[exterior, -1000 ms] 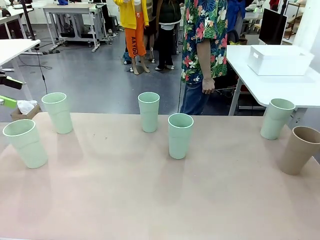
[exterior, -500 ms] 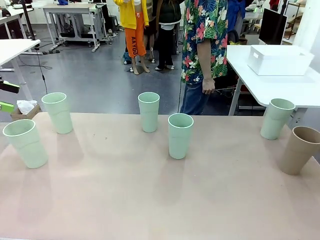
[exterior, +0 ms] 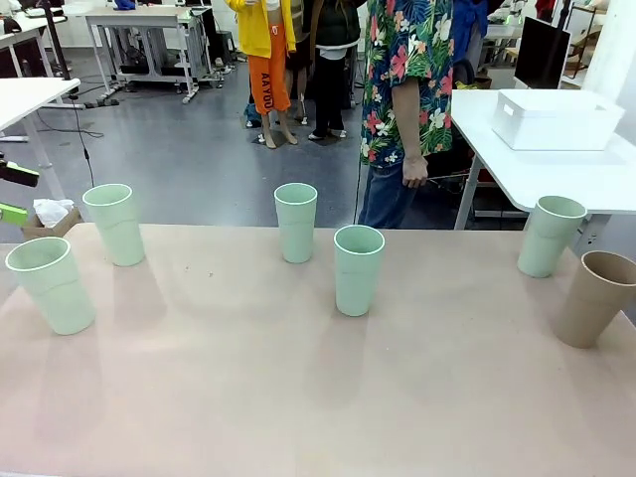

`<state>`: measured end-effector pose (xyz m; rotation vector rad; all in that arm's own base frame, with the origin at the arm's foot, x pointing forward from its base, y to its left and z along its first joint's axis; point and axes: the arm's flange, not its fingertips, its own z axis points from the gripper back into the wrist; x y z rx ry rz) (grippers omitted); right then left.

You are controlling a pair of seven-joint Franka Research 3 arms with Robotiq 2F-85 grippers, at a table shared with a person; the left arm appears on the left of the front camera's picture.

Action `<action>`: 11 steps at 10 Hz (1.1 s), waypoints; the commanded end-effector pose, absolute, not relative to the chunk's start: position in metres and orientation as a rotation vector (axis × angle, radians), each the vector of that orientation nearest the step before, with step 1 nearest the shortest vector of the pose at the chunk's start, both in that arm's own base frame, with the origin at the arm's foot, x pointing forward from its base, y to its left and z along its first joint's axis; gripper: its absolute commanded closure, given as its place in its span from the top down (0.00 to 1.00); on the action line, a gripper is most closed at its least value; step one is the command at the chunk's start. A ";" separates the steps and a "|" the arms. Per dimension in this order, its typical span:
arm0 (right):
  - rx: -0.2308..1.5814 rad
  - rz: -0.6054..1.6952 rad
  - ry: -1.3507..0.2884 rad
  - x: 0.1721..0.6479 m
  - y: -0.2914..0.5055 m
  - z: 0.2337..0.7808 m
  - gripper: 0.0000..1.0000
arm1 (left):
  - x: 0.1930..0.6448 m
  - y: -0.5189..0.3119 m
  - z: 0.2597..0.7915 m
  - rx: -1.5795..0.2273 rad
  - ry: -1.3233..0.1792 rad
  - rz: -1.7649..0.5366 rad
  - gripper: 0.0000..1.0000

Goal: Stack the cups and store them in the basket.
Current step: Pick up two Reusable plastic cups , one in each hand.

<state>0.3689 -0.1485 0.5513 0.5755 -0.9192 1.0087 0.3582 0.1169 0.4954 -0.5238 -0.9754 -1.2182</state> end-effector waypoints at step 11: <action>0.581 1.019 -0.936 0.370 -0.147 0.553 1.00 | 0.358 0.117 0.497 -0.533 -0.992 -1.217 1.00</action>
